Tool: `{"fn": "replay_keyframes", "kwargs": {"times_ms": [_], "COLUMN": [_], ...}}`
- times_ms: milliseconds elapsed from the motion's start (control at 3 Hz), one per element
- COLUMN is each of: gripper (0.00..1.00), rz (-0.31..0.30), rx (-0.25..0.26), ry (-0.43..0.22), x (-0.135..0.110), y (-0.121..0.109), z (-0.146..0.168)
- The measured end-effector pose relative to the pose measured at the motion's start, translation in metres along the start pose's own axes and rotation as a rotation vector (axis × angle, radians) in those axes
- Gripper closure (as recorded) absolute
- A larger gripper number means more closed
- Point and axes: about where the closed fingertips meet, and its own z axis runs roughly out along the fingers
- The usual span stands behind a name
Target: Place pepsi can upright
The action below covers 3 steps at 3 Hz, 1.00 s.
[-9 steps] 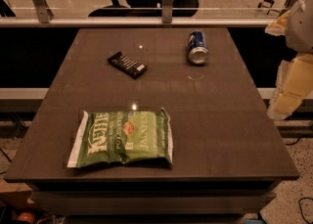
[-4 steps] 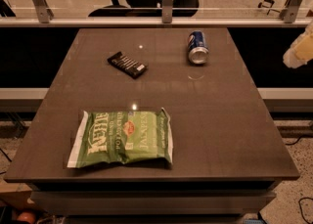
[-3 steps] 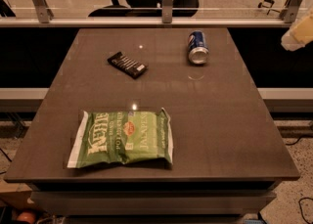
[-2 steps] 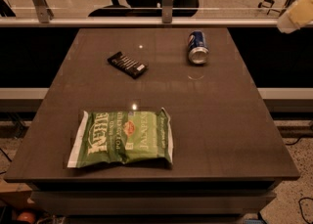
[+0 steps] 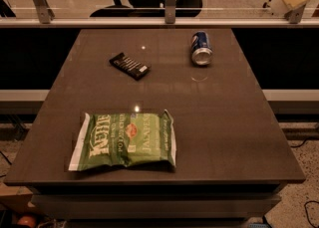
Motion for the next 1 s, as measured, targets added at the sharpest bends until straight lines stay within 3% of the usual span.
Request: {"fn": "replay_keyframes", "kwargs": {"times_ms": [333, 667, 1000], "gripper": [0.00, 0.00, 0.00], "rz": [0.038, 0.101, 0.181], "rx": [0.056, 0.159, 0.268], "ry": [-0.003, 0.015, 0.083], "x": [-0.015, -0.038, -0.048], "y": [-0.003, 0.002, 0.002], "z": [0.008, 0.026, 0.048]}}
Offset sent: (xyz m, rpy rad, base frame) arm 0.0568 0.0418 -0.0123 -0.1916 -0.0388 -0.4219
